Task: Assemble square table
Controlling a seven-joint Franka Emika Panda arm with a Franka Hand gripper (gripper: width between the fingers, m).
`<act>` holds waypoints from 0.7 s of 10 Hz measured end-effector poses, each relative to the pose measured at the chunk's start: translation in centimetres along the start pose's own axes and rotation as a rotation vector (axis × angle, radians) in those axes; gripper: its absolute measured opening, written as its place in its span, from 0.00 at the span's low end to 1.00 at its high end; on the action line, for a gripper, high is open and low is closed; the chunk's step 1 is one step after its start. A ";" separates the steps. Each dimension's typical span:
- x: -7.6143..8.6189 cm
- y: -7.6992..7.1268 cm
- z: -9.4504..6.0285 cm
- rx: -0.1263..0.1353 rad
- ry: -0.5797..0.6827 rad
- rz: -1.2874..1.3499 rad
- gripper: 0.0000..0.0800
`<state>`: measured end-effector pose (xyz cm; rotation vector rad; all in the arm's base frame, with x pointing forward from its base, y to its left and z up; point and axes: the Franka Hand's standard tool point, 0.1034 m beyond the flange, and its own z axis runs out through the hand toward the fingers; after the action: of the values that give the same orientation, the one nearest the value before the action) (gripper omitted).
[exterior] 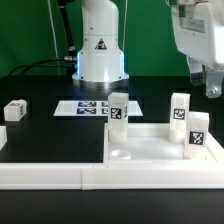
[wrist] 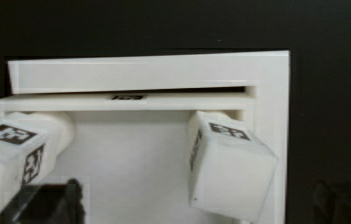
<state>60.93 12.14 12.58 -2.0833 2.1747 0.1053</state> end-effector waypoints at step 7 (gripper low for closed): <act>5.8 3.8 -3.7 0.038 0.011 -0.602 0.81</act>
Offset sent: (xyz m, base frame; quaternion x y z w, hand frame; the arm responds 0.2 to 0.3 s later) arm -0.0568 -0.0584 0.0473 0.0261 -0.0302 -0.2087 0.9772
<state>56.78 6.08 15.26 -2.6056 1.4473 -0.0091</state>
